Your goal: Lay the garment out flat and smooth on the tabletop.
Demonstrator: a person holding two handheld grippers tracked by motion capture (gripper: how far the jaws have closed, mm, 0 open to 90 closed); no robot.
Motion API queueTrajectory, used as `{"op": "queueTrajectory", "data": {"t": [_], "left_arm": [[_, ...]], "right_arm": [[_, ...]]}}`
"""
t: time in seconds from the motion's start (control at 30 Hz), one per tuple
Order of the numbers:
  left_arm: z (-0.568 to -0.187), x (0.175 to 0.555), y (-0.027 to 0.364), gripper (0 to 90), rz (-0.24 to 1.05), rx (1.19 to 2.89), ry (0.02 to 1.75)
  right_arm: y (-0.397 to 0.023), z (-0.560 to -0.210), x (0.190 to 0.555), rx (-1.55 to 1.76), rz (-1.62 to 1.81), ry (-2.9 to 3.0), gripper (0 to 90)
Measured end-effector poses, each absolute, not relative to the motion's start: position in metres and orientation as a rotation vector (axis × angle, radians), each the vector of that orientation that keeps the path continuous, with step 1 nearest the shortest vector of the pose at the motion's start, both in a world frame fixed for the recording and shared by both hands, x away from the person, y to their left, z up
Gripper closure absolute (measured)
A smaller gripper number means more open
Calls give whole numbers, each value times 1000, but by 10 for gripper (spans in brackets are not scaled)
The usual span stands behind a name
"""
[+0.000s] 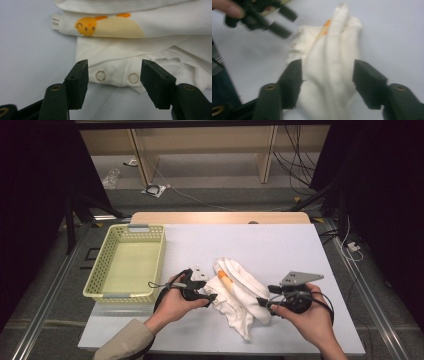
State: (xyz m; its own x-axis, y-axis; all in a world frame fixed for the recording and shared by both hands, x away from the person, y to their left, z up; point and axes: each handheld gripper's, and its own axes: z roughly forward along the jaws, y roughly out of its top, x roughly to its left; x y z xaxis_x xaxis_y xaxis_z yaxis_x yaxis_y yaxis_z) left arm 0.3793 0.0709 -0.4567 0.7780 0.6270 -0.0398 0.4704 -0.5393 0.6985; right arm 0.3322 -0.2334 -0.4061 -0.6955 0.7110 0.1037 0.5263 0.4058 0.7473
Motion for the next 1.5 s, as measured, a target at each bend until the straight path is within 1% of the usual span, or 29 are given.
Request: {"op": "queueTrajectory", "data": {"t": [0.07, 0.1, 0.23, 0.3, 0.33, 0.4, 0.47, 0.53, 0.57, 0.67, 0.77, 0.9, 0.97, 1.07, 1.13, 1.27, 1.33, 1.37, 1.5], "left_arm": [[-460, 377, 67, 393, 265, 2246, 804], [-461, 376, 66, 394, 259, 2251, 801], [-467, 374, 62, 411, 243, 2263, 788], [-469, 374, 62, 434, 251, 2268, 783], [-469, 374, 62, 448, 251, 2267, 781], [-471, 374, 61, 459, 247, 2276, 779], [-472, 374, 61, 489, 245, 2280, 784], [-475, 373, 59, 509, 249, 2288, 781], [-476, 371, 58, 510, 254, 2292, 778], [-480, 369, 56, 499, 263, 2307, 767], [-483, 368, 54, 504, 265, 2314, 777], [-483, 367, 52, 540, 264, 2321, 803], [-483, 368, 51, 595, 263, 2319, 821], [-482, 370, 50, 669, 262, 2327, 830], [-482, 372, 51, 709, 251, 2322, 832], [-481, 376, 54, 751, 243, 2323, 824], [-481, 378, 54, 760, 241, 2323, 826], [-481, 379, 54, 763, 243, 2324, 828], [-480, 387, 56, 776, 298, 2323, 851]], "right_arm": [[-236, -408, 349, 1138, 1133, 2452, 285], [-236, -410, 357, 1156, 1116, 2480, 274], [-233, -420, 388, 1222, 1117, 2545, 276], [-229, -424, 400, 1246, 1124, 2570, 299], [-227, -426, 404, 1259, 1124, 2587, 323], [-222, -430, 411, 1256, 1116, 2634, 413], [-218, -435, 417, 1267, 1111, 2694, 502], [-214, -439, 420, 1302, 1106, 2738, 609], [-213, -441, 421, 1317, 1105, 2738, 643], [-213, -443, 419, 1370, 1115, 2712, 718], [-216, -444, 417, 1426, 1152, 2665, 755], [-220, -448, 414, 1484, 1187, 2618, 762], [-222, -448, 413, 1520, 1208, 2603, 746], [-226, -446, 413, 1504, 1223, 2604, 632], [-232, -443, 411, 1486, 1259, 2595, 573], [-249, -440, 405, 1432, 1299, 2599, 527], [-256, -444, 403, 1409, 1322, 2633, 531], [-258, -447, 402, 1412, 1327, 2646, 552], [-260, -456, 399, 1509, 1365, 2651, 710]]}}
